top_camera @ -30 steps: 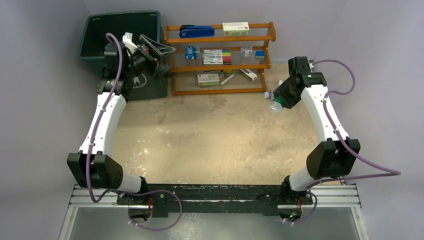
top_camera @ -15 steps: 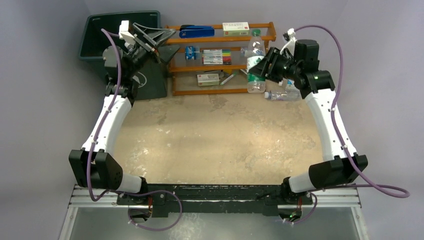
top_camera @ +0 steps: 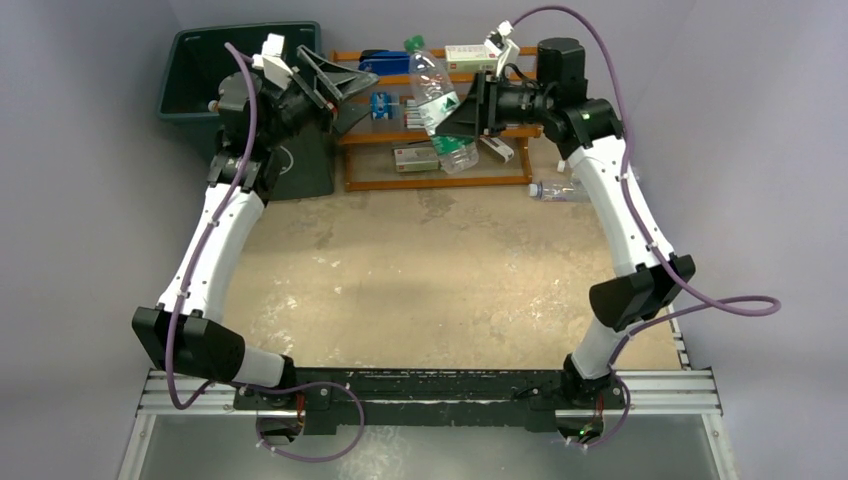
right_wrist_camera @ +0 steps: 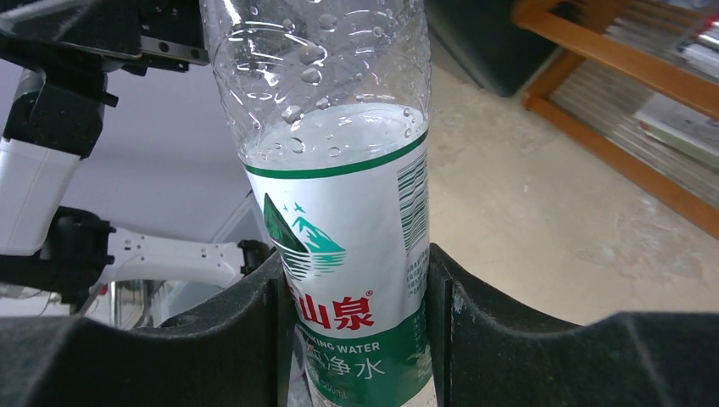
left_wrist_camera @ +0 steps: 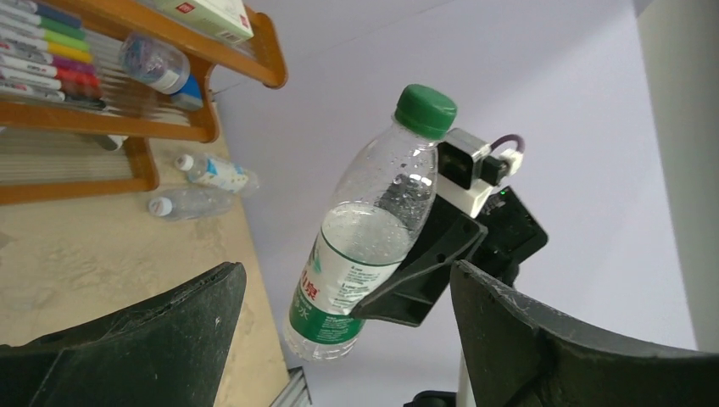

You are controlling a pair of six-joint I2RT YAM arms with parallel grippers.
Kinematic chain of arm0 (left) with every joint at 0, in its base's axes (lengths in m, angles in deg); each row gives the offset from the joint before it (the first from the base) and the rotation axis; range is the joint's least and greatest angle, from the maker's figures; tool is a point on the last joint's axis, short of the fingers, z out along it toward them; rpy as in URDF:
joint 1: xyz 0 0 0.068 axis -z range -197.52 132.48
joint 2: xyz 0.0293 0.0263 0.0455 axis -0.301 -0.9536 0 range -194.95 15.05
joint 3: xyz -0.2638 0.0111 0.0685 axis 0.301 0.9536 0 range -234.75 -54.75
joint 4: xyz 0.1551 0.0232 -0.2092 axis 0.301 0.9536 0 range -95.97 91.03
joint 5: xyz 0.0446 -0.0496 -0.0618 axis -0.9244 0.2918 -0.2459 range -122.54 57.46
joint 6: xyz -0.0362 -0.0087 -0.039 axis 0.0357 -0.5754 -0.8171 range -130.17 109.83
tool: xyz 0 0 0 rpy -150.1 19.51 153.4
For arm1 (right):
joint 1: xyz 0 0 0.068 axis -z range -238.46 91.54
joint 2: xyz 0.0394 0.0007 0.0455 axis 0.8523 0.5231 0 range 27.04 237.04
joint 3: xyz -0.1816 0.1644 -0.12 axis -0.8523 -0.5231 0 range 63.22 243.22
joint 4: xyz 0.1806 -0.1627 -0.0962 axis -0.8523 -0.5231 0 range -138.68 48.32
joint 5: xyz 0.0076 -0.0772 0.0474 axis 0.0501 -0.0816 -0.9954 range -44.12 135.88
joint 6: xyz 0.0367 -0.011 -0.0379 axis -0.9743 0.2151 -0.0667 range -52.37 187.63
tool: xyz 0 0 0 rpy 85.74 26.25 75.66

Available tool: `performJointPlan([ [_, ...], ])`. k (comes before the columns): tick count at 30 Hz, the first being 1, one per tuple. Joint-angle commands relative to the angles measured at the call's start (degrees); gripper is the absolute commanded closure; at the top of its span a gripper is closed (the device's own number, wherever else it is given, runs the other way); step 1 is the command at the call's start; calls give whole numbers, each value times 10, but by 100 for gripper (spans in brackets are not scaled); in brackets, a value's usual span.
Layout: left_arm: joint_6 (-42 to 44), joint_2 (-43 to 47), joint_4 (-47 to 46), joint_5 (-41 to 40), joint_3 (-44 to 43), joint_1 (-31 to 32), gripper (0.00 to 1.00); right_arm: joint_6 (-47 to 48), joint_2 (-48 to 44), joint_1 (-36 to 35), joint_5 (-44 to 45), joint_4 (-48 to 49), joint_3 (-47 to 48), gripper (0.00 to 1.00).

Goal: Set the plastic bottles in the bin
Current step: Pick up the plastic bottle at the center of the board.

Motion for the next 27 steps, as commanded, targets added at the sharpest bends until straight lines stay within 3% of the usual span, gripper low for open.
performJointPlan([
  [1, 133, 8, 141, -28, -55, 25, 10, 12, 4, -30, -36, -7, 60, 58],
  [4, 197, -1, 217, -57, -82, 47, 10, 8, 5, -47, -29, -3, 61, 58],
  [12, 252, -16, 286, -118, -131, 90, 10, 7, 3, -83, -4, -19, 47, 59],
  [27, 255, -15, 278, -168, -140, 128, 10, -3, -14, -124, 6, -13, 15, 60],
])
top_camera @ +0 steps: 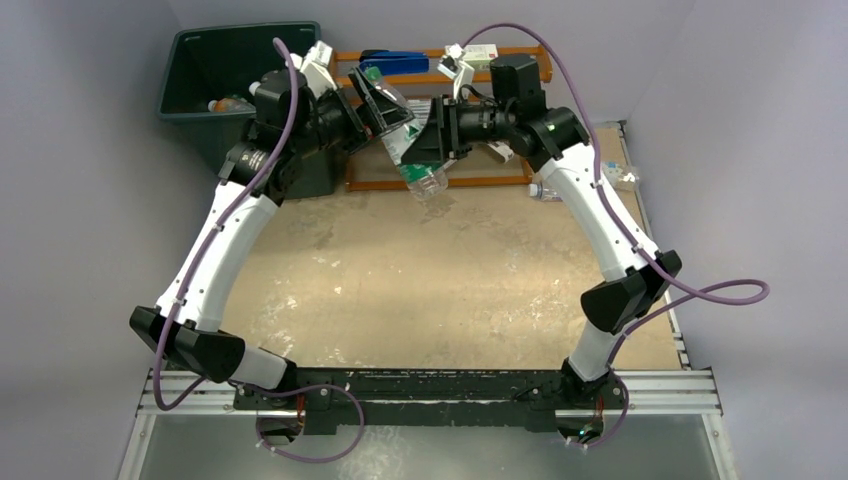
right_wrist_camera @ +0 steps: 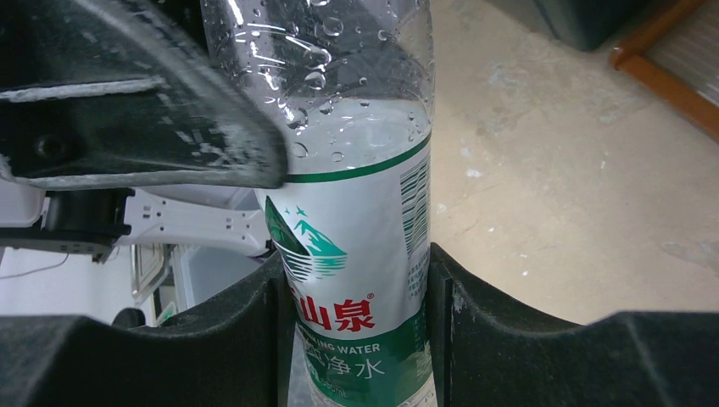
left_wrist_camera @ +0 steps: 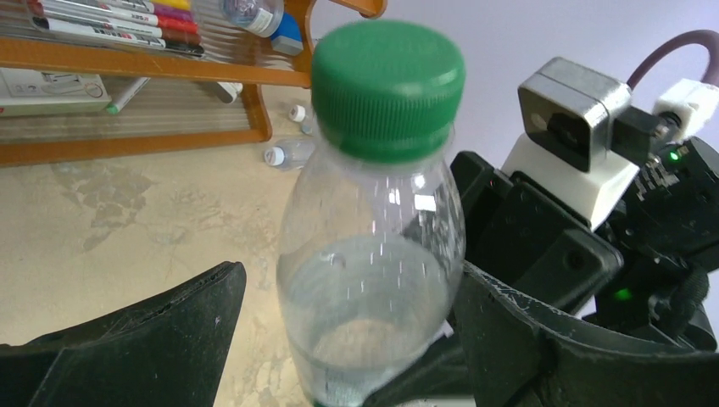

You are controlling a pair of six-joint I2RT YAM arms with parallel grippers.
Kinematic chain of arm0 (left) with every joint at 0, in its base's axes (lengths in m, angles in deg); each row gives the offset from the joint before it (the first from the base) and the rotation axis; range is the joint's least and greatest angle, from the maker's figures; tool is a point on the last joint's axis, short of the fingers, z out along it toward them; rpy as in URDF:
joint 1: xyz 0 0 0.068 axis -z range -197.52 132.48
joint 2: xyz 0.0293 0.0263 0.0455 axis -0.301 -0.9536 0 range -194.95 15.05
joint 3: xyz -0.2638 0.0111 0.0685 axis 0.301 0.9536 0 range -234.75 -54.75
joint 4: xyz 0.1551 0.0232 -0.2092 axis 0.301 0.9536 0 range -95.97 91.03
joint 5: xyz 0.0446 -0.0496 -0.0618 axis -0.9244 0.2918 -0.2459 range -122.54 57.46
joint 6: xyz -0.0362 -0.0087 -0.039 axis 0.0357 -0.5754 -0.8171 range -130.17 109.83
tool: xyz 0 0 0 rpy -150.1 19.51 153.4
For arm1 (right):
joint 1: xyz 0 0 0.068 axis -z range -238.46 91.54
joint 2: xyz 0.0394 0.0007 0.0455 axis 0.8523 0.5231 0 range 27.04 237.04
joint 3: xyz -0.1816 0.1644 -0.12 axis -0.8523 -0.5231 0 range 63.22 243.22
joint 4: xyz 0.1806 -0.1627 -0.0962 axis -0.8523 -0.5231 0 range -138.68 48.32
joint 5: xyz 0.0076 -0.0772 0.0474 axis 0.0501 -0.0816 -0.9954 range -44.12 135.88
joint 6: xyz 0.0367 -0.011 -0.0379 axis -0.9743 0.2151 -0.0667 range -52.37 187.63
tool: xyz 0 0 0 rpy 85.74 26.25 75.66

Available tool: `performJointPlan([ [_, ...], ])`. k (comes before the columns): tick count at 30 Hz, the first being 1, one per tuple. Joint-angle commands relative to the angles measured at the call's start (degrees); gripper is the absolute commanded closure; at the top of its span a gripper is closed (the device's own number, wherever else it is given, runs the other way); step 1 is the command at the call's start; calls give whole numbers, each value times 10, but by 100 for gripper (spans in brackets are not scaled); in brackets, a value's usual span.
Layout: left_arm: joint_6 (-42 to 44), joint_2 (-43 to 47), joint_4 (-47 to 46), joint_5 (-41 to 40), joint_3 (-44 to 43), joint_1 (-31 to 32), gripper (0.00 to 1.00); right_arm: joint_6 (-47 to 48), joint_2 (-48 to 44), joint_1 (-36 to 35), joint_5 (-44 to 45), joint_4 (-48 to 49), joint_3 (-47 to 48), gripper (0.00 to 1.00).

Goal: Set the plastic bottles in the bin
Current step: Pick up the plastic bottle at the center of the board, then place the plastic bottle in the trash bin.

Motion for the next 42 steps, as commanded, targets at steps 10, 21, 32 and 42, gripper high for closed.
performJointPlan([
  [10, 60, -34, 54, -63, -69, 13, 35, -9, -38, -25, -12, 31, -4, 58],
  [21, 99, -106, 120, -74, -183, 3, 59, -2, -31, -24, 8, -5, 17, 11],
  [32, 9, -187, 69, 21, -312, -190, 60, -43, -159, 96, 35, 24, -144, 0],
  [42, -250, -162, -290, 52, -184, -316, 60, -41, -193, 116, 39, 8, -184, 0],
])
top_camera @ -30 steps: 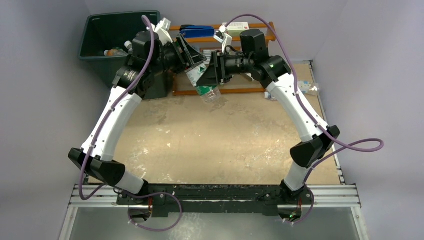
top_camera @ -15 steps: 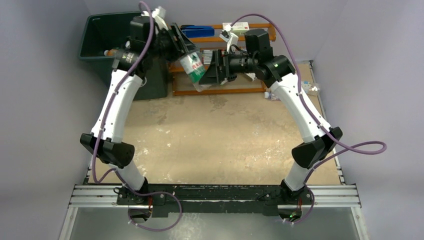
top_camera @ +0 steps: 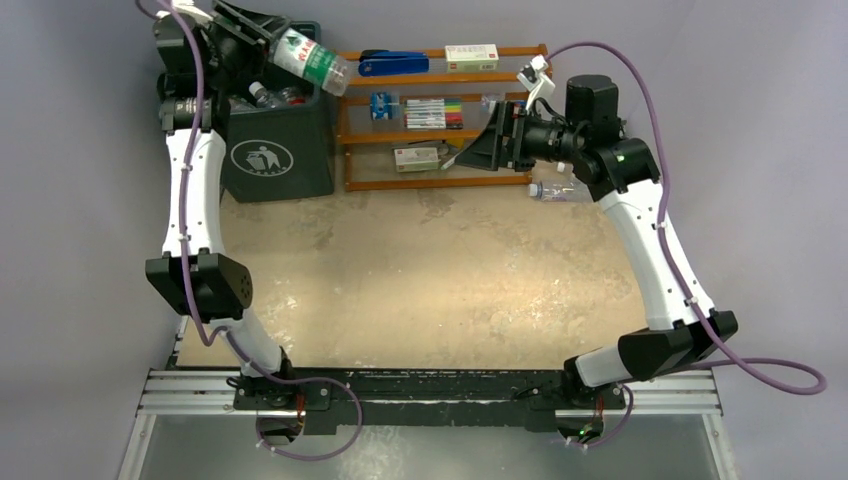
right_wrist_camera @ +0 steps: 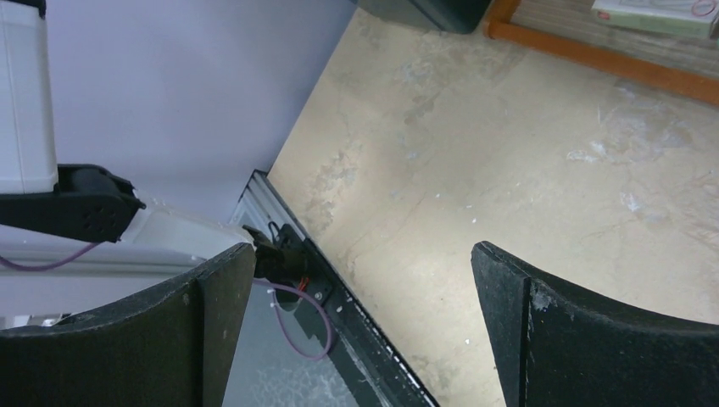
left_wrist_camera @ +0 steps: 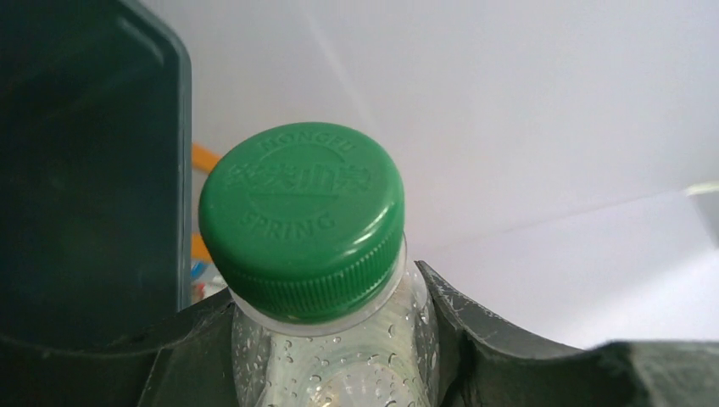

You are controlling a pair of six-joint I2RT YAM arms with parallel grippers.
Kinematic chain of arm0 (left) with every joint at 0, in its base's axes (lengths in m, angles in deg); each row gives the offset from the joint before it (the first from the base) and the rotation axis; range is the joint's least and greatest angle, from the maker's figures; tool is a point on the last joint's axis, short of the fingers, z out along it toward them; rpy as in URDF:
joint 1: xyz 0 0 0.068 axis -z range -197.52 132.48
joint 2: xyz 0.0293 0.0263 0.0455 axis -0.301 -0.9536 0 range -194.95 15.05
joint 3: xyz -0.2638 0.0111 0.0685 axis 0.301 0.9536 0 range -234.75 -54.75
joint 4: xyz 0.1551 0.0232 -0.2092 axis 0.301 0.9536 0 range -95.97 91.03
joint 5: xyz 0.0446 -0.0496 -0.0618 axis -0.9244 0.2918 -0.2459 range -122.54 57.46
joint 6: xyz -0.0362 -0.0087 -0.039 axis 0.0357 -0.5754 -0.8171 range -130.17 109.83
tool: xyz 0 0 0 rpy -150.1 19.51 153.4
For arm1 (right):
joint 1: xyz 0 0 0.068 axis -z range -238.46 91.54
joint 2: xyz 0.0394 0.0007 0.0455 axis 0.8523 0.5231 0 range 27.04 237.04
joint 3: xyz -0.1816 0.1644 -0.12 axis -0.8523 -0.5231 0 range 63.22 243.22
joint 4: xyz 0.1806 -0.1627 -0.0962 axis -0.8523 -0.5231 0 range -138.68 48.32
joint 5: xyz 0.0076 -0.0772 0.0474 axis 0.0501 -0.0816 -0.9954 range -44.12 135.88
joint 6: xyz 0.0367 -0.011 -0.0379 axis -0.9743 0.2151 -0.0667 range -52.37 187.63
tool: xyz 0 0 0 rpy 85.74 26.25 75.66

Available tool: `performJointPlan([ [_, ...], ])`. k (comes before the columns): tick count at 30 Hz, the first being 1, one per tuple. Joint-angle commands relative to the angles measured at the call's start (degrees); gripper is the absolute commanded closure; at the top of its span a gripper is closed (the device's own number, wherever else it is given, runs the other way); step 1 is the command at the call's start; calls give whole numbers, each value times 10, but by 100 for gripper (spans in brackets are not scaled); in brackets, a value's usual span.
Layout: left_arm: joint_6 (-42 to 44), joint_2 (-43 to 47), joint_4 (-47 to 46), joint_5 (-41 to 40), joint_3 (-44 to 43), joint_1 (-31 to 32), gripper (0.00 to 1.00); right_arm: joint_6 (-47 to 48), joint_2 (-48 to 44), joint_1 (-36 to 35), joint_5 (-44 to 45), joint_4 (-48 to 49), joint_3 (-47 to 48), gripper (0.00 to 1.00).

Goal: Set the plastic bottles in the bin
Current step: Place the plastic bottle in the trash bin.

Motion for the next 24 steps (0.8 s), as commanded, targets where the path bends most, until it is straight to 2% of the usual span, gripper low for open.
performJointPlan([
  [1, -120, 21, -195, 13, 19, -48, 61, -6, -13, -4, -7, 10, -11, 0],
  [4, -104, 12, -194, -2, 9, -80, 61, -8, -20, -4, -5, 9, -17, 0],
  [9, 42, -3, -71, -77, -61, -95, 59, -9, -35, -4, -4, 6, -31, 0],
  [12, 98, 1, -47, -109, -53, -95, 56, -9, -42, -3, -1, 4, -40, 0],
  [15, 152, -5, -14, -126, -51, -95, 46, -12, -47, -3, 0, 4, -45, 0],
  [17, 175, -19, 17, -131, -71, -95, 30, -12, -48, -3, -1, 4, -48, 0],
  [22, 204, -104, 152, -131, -226, -97, 24, -6, -47, -3, -2, 0, -46, 0],
  [24, 192, -105, 145, -125, -223, -96, 23, -6, -45, -3, -3, 0, -48, 0],
])
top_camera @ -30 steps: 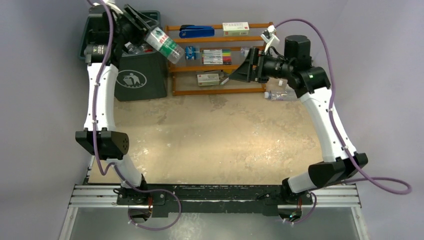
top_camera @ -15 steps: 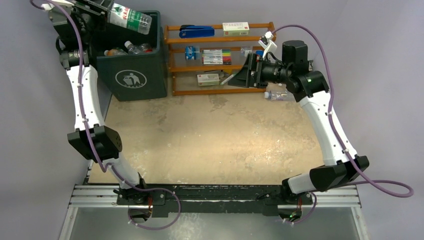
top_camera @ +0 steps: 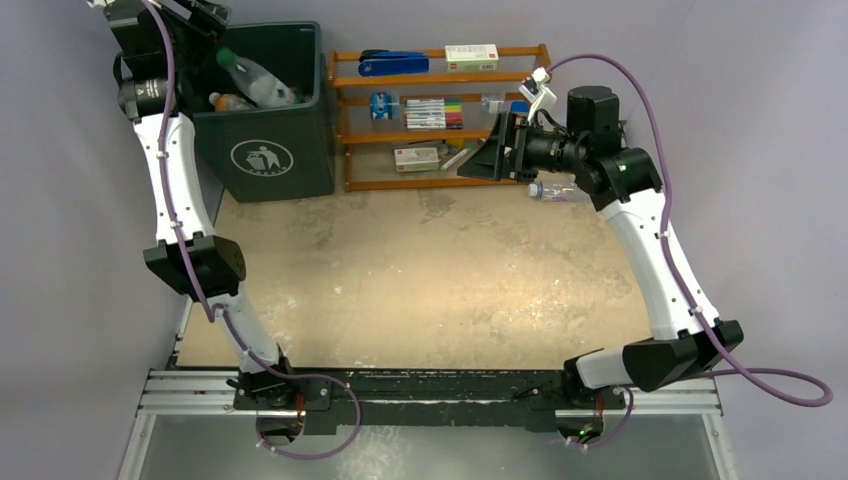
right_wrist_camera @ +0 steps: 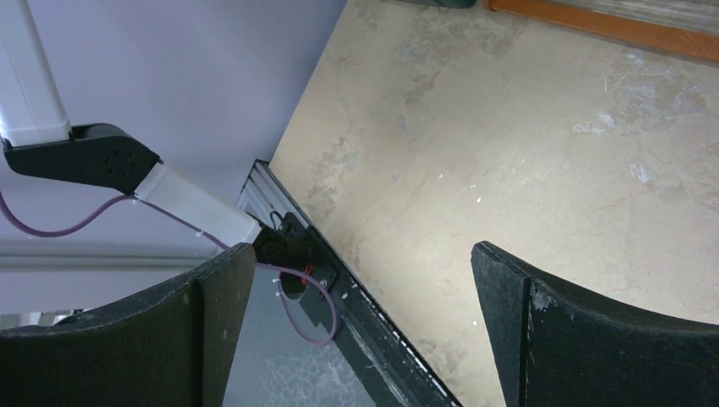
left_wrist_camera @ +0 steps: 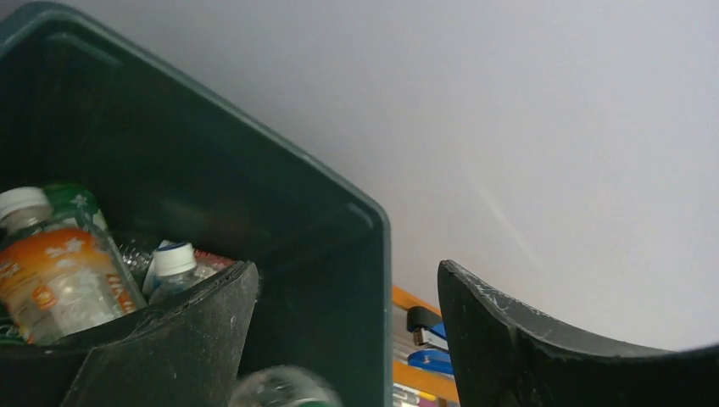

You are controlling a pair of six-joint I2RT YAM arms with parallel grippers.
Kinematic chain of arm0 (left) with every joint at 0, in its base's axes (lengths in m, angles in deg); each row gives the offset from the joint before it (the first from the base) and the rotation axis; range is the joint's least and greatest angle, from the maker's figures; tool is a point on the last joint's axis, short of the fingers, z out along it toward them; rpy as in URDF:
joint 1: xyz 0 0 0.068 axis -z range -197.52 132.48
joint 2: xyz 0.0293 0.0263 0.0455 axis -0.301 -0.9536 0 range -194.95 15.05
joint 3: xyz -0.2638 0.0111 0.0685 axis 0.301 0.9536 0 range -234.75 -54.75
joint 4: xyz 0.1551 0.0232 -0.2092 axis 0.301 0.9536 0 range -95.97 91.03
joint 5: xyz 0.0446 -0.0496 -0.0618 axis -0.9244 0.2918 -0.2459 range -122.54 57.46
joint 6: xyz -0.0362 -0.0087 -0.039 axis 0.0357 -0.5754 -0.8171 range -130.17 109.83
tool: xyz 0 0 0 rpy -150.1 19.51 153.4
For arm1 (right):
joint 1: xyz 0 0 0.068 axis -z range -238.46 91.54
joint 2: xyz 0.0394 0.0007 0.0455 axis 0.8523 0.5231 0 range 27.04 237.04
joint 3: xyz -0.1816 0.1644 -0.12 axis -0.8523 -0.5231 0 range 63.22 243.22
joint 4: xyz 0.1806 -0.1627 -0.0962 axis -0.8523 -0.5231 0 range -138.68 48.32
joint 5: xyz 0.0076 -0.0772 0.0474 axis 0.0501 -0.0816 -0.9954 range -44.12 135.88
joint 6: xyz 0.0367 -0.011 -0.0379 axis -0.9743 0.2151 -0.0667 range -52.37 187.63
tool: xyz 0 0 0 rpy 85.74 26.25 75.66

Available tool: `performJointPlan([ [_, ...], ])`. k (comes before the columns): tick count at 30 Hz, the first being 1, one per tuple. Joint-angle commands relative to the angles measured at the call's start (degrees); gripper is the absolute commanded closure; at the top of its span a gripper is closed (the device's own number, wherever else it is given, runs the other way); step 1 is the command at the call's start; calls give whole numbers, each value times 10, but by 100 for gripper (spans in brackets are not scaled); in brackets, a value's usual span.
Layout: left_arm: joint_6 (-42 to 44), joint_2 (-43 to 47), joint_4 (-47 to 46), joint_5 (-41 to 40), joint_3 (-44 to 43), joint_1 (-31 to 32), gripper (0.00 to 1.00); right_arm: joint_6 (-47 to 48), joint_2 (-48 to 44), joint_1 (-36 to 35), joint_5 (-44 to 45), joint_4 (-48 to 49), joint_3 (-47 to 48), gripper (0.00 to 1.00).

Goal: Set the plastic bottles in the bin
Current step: Place the plastic bottle in the trash bin.

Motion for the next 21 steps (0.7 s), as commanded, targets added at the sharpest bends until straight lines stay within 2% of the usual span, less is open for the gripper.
performJointPlan([
  [1, 21, -5, 42, -2, -34, -1, 22, 1, -15, 0, -3, 6, -1, 0],
  [6, -10, 10, 17, 15, -4, -2, 20, -9, -8, 12, 4, 4, -7, 0],
  [10, -47, 22, -4, 38, -12, -5, 19, -29, -4, 54, 24, -4, -33, 0],
  [14, -125, 44, -44, 82, 4, -5, 18, -43, 15, 115, 95, -47, -34, 0],
  [17, -174, 94, -111, 99, 77, -4, 17, -54, 42, 145, 177, -85, -15, 0],
  [21, -204, 120, -117, 134, 118, -3, 16, -93, 76, 182, 259, -110, 8, 0],
])
